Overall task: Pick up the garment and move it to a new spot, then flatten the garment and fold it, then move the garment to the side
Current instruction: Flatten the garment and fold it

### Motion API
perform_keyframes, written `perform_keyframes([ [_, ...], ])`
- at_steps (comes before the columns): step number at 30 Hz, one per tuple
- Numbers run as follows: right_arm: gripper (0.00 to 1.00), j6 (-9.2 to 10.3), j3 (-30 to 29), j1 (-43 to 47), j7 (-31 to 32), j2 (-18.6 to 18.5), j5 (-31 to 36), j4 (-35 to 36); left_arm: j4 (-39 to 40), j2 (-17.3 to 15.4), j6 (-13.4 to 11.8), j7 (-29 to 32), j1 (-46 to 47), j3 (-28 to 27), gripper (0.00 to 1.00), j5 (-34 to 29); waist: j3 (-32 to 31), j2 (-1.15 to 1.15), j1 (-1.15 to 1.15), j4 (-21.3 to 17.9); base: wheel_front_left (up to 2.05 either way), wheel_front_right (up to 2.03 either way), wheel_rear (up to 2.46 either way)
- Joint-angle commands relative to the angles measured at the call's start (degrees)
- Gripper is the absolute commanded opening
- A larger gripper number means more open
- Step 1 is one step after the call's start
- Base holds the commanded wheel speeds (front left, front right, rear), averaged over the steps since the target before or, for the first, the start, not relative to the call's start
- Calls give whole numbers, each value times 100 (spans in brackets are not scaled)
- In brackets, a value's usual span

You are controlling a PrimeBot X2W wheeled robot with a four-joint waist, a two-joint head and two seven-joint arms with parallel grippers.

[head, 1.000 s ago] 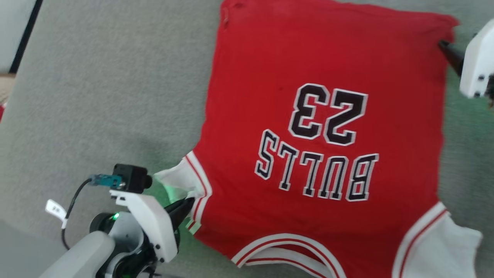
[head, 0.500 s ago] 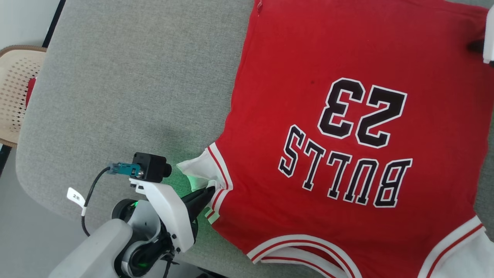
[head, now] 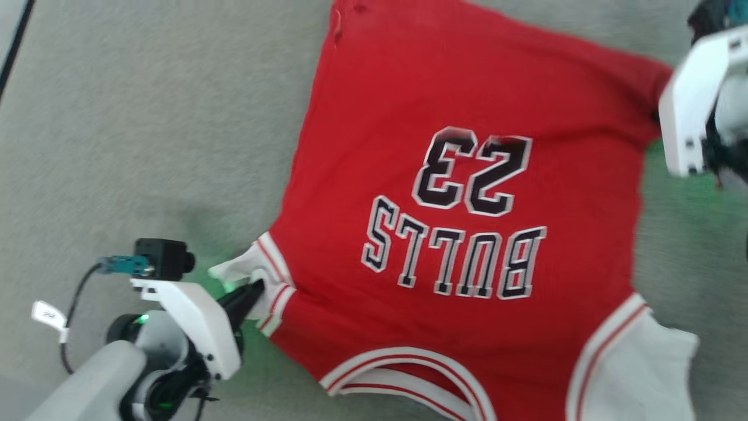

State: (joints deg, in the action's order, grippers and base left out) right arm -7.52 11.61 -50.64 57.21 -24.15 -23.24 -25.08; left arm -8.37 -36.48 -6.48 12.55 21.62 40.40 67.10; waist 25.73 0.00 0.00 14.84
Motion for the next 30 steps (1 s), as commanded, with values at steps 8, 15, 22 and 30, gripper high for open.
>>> perform_keyframes([
  [8,0,6,-423,1970,771,-301,-700,2178,240,-355,-443,28,-291,-231,0,112,-448,0,0,-743,0,0,0],
  [15,0,6,-1260,3705,1169,137,-643,3453,471,-427,-562,141,-198,-240,0,87,-436,0,0,-863,0,0,0],
  [22,15,11,-1522,4241,522,663,-448,2999,422,-350,-519,196,-54,-188,0,42,-334,0,0,-851,0,0,0],
  [30,100,23,-1466,3963,107,413,-277,2895,295,-337,-420,148,-112,-170,0,88,-443,0,0,-813,0,0,0],
])
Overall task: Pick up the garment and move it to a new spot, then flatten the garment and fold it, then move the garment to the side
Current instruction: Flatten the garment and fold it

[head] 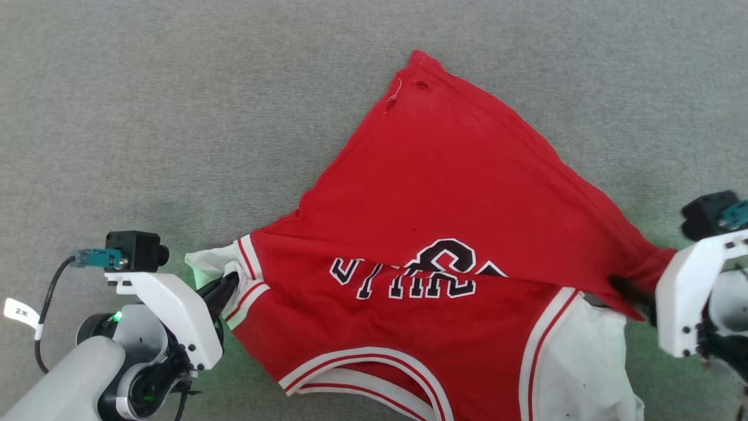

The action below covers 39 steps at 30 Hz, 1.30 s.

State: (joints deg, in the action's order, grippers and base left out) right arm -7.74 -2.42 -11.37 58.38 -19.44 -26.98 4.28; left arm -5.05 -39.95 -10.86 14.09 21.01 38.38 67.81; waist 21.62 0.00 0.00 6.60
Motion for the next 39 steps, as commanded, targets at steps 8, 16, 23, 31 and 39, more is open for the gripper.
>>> perform_keyframes([
  [8,100,28,-400,19,208,18,92,1614,30,-14,11,9,-129,85,0,-28,-172,0,0,144,0,0,0],
  [16,100,26,60,-971,-770,-17,85,1554,-24,226,181,154,180,326,0,-200,-150,0,0,630,0,0,0],
  [23,100,26,870,-2161,-1389,-330,51,4,-339,671,512,352,671,685,0,-397,-42,0,0,1324,0,0,0],
  [31,100,26,1680,-3417,-1709,-781,-198,-2131,-872,1267,929,427,1169,1007,0,-585,197,0,0,2122,0,0,0],
  [39,100,26,2738,-4137,-1076,-1077,-635,-3742,-1362,1644,1234,345,1446,1113,0,-612,408,0,0,2532,0,0,0],
])
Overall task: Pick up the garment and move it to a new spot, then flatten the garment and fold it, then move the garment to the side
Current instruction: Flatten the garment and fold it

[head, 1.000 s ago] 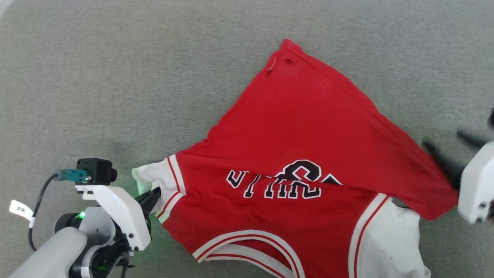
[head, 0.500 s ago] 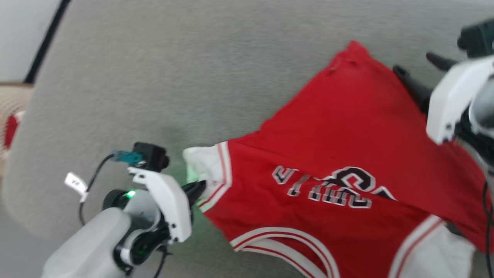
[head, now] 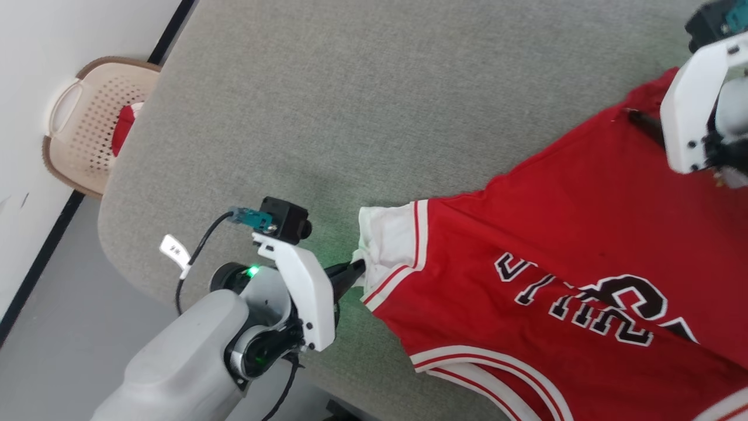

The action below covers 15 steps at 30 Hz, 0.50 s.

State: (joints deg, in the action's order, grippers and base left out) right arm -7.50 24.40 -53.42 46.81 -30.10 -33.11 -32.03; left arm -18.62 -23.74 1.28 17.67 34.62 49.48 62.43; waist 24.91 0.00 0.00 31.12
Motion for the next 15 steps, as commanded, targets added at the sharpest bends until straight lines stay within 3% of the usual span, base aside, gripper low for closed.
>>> perform_keyframes([
  [1,100,4,190,87,227,-21,-67,-322,-60,45,44,-26,84,9,0,-70,96,0,0,98,0,0,0],
  [8,100,14,1250,168,963,-229,-170,-1319,-392,188,190,-98,202,23,0,-43,170,0,0,139,0,0,0],
  [9,20,16,1281,117,946,-271,-179,-1420,-435,202,208,-101,229,21,0,-34,165,0,0,130,0,0,0],
  [10,0,16,1296,40,907,-289,-197,-1494,-472,205,206,-101,258,15,0,-26,156,0,0,112,0,0,0],
  [15,0,16,1249,-352,488,-240,-205,-1498,-584,106,240,-56,367,-47,0,-16,64,0,0,-21,0,0,0],
])
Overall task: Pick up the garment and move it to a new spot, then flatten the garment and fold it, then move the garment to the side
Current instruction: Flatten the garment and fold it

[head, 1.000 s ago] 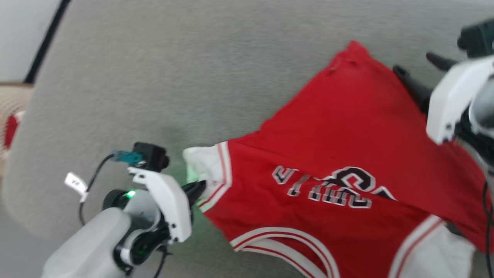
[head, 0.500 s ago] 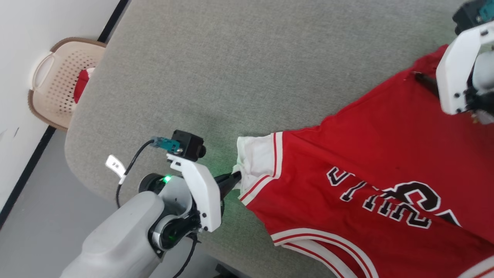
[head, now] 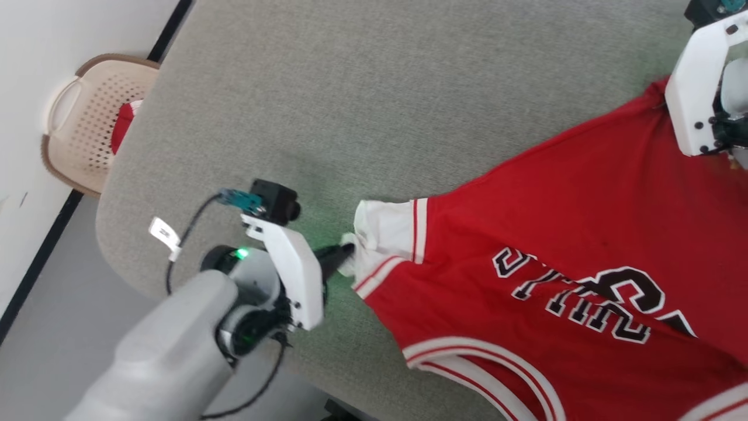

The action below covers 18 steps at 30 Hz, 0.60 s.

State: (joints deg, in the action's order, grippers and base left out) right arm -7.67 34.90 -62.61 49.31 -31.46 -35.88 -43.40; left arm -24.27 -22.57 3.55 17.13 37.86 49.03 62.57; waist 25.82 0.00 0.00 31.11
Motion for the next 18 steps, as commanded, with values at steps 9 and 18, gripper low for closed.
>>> perform_keyframes([
  [9,0,30,90,-172,-598,-104,-193,398,273,-852,-185,494,760,-295,0,-130,-401,0,0,-700,0,0,0],
  [18,0,26,-312,-243,-1015,-300,-219,1242,592,-1680,-372,1567,1864,-346,0,-484,-819,0,0,-1453,0,0,0],
])
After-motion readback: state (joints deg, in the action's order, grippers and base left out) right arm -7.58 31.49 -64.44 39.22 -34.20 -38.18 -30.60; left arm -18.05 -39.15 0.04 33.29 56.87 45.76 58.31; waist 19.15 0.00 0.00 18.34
